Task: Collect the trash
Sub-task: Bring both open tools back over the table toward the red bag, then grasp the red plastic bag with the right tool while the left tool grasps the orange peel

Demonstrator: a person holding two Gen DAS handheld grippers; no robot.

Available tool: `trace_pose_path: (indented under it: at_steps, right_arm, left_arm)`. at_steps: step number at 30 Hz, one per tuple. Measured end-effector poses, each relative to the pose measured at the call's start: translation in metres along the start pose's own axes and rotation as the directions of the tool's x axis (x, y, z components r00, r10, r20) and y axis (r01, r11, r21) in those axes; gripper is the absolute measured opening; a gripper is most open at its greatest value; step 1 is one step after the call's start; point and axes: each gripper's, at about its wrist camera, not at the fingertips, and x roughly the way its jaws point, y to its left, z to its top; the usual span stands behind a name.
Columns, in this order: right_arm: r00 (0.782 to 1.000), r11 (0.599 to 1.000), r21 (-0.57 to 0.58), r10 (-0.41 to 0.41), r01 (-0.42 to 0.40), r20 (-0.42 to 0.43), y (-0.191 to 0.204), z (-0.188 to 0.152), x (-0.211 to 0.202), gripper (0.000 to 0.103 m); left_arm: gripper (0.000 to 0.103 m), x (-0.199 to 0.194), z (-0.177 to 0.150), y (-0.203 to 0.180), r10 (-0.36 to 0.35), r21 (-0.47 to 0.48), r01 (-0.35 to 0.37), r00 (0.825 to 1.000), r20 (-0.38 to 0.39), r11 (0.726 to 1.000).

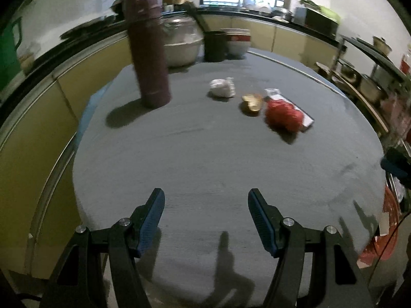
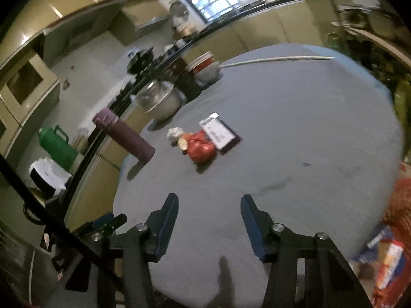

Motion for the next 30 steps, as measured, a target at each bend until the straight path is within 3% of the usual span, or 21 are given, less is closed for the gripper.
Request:
trace_pose_path:
  at_steps: [4,12,17,23,30]
  right_arm:
    - [0.998,0.999,-0.036,0.004,-0.006,-0.055,0.011,0.026,0.049,0.045]
    - [0.995,0.998,-0.067,-0.014,0.007,-0.104,0.024,0.073,0.134,0.044]
    - [0.985,0.987,-0.138,-0.096,0.076,-0.144,0.036,0.078,0.174,0.045]
    - [0.967,0.962,-0.236,-0.182,0.138,-0.180,0.037,0.068,0.196,0.044]
    - [0.980,0.984,-0.166,-0.089,0.059,-0.177,0.019,0.057,0.168,0.040]
  left_arm:
    - [0.068,0.009,0.004,0.012,-0.004,-0.022,0.004,1.000,-0.012,1.000]
    - [0.068,0.021,0.013,0.029,-0.023,-0.072,0.020,0.999,-0.031,0.997]
    - [0.068,0.023,0.021,0.033,-0.022,-0.084,0.019,0.999,-0.028,0.996]
    - [0.068,0.026,0.041,0.030,-0.041,-0.075,0.040,0.999,-0.010,0.996]
    - [0.068,0.051,0.081,0.007,-0.102,-0.040,0.101,0.994,-0.026,0.994]
